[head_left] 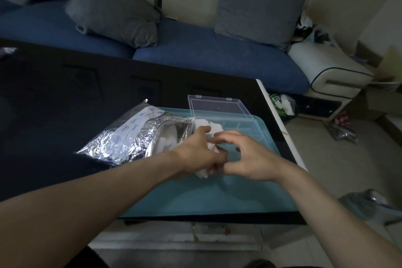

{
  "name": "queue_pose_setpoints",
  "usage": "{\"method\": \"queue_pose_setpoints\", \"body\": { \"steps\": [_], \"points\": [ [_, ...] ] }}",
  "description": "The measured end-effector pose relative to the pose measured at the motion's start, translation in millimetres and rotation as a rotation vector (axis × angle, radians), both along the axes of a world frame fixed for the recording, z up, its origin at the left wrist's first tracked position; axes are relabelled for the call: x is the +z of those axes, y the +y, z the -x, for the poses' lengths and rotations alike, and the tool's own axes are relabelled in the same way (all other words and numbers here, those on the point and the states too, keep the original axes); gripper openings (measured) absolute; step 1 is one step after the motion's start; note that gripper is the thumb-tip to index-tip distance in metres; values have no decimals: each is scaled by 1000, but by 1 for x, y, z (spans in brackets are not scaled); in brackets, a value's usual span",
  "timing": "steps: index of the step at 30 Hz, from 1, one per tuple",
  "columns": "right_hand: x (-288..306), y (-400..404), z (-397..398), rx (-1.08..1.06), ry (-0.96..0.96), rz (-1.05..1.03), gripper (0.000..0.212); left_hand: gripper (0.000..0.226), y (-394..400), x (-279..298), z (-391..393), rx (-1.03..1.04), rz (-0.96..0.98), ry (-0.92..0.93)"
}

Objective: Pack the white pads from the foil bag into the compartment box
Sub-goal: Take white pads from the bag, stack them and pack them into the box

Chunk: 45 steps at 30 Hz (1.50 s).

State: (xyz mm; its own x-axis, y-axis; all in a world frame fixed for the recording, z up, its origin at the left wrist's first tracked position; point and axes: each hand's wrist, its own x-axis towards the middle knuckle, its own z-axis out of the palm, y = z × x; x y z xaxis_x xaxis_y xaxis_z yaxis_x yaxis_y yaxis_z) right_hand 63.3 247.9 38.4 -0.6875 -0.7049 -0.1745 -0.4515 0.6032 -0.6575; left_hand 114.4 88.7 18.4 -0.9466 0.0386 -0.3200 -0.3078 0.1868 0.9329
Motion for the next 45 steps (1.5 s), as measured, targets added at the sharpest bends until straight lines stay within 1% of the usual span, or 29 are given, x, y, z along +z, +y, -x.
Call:
{"method": "queue_pose_setpoints", "body": {
  "steps": [2, 4, 6, 7, 9, 11, 12, 13, 15, 16, 17, 18, 20, 22, 24, 26, 29, 32, 34, 37, 38, 39, 41, 42, 44, 45],
  "points": [
    [-2, 1, 5, -48, -107, 81, 55, 100, -2, 5, -3, -87, -20, -24],
    [-6, -1, 7, -58, -178, 154, 43, 105, -5, 8, -5, -137, 74, 0],
    [-8, -5, 7, -25, -171, 158, 25, 112, -8, 6, -5, -191, 214, 51],
    [-9, -7, 9, 2, -119, 129, 20, 115, -9, 5, -5, -221, 269, 80],
    [-7, -8, 12, 48, -48, 96, 17, 117, -10, 3, -4, -251, 357, 144],
    [-2, -5, 18, 71, -89, 142, 16, 113, -10, 4, -3, -236, 364, 219],
    [1, -3, 21, 47, -128, 219, 17, 110, -10, 4, -2, -217, 354, 259],
    [4, 0, 26, -22, -173, 335, 17, 108, -9, 5, -1, -190, 355, 296],
    [5, 0, 37, -277, -248, 590, 16, 106, -10, 3, 0, -100, 397, 385],
    [3, -2, 44, -411, -227, 663, 16, 104, -11, 2, 1, -63, 440, 443],
    [-2, -5, 51, -517, -164, 680, 18, 98, -11, 0, 2, -46, 496, 496],
    [-8, -9, 57, -582, -94, 661, 19, 90, -12, -1, 2, -56, 571, 541],
    [-22, -18, 66, -611, 17, 593, 20, 70, -13, -6, 2, -167, 796, 603],
    [-36, -26, 70, -572, 108, 467, 22, 54, -15, -12, 2, -318, 1025, 566],
    [-43, -32, 72, -589, 168, 306, 26, 49, -16, -18, 1, -417, 1168, 514],
    [-45, -37, 73, -673, 143, 242, 31, 47, -15, -22, 0, -461, 1252, 502],
    [-46, -42, 77, -722, 88, 154, 37, 45, -14, -25, 0, -469, 1271, 503],
    [-48, -46, 80, -717, 123, 59, 38, 46, -15, -27, 0, -468, 1275, 511],
    [-50, -48, 80, -714, 179, 23, 32, 47, -15, -28, 1, -461, 1269, 524],
    [-48, -49, 78, -698, 304, -117, 19, 46, -15, -28, 1, -465, 1267, 525],
    [-45, -48, 78, -688, 341, -143, 15, 46, -15, -28, 2, -469, 1270, 524],
    [-41, -48, 79, -669, 361, -126, 10, 45, -16, -29, 2, -471, 1271, 525],
    [-33, -46, 81, -575, 327, -10, 1, 44, -15, -29, 3, -477, 1273, 530],
    [-30, -46, 81, -503, 286, 3, 5, 44, -16, -30, 4, -476, 1276, 533],
    [-28, -50, 81, -387, 192, -80, 10, 44, -15, -30, 4, -475, 1289, 536],
    [-31, -52, 82, -376, 150, -119, 12, 44, -14, -28, 4, -478, 1293, 541]
  ]
}}
